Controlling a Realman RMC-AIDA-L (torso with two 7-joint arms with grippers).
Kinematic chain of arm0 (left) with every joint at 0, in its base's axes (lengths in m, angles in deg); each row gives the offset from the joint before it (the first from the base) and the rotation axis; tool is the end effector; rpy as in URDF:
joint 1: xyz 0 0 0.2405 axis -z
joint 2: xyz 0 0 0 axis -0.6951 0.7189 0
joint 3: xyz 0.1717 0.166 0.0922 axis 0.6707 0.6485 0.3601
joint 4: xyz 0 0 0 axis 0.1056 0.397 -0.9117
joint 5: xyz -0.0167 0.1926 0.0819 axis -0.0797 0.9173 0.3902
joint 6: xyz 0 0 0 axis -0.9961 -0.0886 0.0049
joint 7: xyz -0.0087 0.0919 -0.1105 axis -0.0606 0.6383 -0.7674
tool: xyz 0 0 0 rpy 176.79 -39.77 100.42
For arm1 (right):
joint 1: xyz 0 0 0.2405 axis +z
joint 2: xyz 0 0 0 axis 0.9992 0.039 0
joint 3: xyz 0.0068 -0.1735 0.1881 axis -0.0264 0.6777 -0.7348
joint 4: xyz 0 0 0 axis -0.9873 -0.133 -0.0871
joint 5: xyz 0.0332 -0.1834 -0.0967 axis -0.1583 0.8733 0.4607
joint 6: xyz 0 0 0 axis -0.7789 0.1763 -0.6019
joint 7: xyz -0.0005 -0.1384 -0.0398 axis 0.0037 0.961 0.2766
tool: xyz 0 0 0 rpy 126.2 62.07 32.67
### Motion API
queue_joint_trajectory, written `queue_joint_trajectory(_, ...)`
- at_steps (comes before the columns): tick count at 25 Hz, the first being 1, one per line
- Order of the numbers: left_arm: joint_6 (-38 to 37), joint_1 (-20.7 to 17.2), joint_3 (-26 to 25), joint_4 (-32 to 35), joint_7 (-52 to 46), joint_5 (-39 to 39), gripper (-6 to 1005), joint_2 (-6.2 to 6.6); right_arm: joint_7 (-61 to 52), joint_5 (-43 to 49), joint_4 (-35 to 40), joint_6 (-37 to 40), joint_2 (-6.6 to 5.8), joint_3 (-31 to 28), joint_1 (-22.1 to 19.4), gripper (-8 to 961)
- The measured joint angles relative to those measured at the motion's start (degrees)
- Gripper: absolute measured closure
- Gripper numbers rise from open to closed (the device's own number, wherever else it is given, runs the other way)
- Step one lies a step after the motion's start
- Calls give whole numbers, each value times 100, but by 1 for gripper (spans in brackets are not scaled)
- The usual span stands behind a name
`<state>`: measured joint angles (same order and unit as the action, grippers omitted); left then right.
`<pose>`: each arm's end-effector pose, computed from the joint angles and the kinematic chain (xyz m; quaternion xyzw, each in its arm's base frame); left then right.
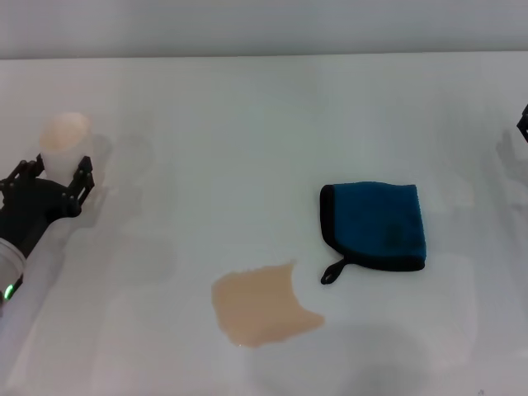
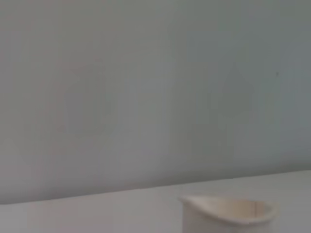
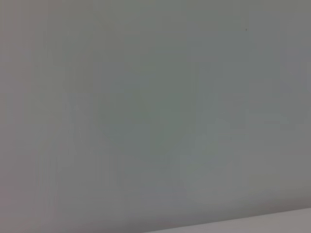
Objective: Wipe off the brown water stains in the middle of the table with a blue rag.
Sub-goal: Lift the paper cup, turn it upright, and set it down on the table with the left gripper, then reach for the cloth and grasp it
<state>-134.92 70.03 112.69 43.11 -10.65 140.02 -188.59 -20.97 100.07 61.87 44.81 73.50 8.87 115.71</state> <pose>-0.3590 0.3039 -0.0458 -0.7579 -0.2894 -0.2199 0.5417 0.3744 0.3238 -0.0109 -0.6164 0.3708 0.2372 0.6529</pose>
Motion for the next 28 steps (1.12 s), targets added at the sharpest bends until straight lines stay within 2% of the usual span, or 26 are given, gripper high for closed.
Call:
queue_joint_trajectory(4, 9, -20, 3, -5, 3, 1, 397, -1, -24, 1, -4, 3, 0, 0, -7, 112)
queue_joint_trajectory(13, -30, -62, 8, -80, 7, 12, 308, -1, -90, 1, -8, 16, -2, 0, -51, 112)
queue_joint_trajectory(18, -130, -111, -1, -123, 4, 9, 133, -8, -90, 1, -7, 69, -2, 1, -91, 112)
queue_joint_trajectory(28, -682, -404, 37, -271, 8, 34, 106, -10, -89, 1, -7, 129, -2, 0, -97, 113)
